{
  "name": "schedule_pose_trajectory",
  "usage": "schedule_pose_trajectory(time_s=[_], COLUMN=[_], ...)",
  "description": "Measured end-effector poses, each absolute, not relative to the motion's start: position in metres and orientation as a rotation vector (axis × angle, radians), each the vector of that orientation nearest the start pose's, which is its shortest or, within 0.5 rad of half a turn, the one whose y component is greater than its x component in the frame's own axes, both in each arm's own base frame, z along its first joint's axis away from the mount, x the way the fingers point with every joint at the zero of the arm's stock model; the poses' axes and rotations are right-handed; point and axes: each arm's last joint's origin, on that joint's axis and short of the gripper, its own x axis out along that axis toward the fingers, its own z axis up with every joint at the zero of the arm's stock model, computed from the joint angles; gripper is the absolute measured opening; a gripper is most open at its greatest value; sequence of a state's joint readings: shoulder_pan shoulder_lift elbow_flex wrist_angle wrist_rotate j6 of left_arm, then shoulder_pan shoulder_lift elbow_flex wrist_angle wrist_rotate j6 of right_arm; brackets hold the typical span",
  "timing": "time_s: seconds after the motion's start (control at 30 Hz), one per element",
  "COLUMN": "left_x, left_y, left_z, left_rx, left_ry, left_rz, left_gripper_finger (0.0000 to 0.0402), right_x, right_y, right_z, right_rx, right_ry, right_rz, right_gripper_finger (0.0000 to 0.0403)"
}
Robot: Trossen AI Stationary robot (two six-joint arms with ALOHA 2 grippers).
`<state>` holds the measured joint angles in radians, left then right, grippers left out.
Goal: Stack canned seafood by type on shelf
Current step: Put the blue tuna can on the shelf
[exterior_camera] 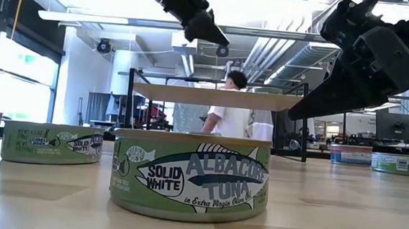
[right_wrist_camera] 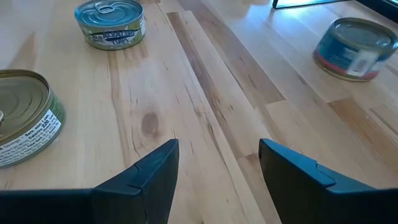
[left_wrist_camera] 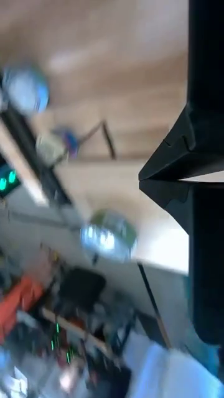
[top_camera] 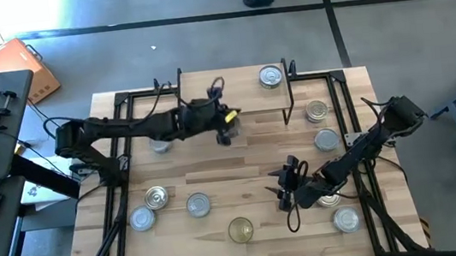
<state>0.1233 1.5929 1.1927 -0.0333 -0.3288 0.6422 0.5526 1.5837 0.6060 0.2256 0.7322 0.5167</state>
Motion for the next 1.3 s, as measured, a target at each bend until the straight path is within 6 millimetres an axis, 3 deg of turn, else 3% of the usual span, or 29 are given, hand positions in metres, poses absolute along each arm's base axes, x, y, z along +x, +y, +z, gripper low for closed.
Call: schedule_pose_trajectory(time_s=[0.13, 0.33, 0.47, 0.67, 0.9, 1.2, 1.3], left_x=[0.354, 0.346, 0.337, 0.316, 0.289, 0.254, 0.249], left_y=[0.034, -0.014, -0.037, -0.049, -0.081, -0.108, -0.114], left_z=[0.276, 0.25, 0.218, 0.173, 0.155, 0.134, 0.132], left_rx=[0.644, 0.545, 0.391, 0.23, 0.234, 0.197, 0.211], left_ry=[0.647, 0.717, 0.663, 0.631, 0.658, 0.606, 0.603], left_rz=[0.135, 0.008, 0.016, 0.165, 0.384, 0.511, 0.492], left_gripper_finger=[0.0001, 0.0, 0.0, 0.0, 0.0, 0.0, 0.0], right_x=[0.244, 0.245, 0.249, 0.266, 0.316, 0.371, 0.382], right_y=[0.128, 0.129, 0.132, 0.129, 0.082, 0.016, -0.003], right_z=[0.137, 0.137, 0.135, 0.122, 0.117, 0.123, 0.121], right_rx=[0.048, 0.037, 0.008, 0.007, -0.039, -0.062, -0.042], right_ry=[0.535, 0.548, 0.536, 0.456, 0.408, 0.389, 0.389], right_rz=[-0.316, -0.272, -0.23, -0.258, -0.444, -0.62, -0.667], right_gripper_finger=[0.0215, 0.0215, 0.0215, 0.0215, 0.0187, 0.0019, 0.0012])
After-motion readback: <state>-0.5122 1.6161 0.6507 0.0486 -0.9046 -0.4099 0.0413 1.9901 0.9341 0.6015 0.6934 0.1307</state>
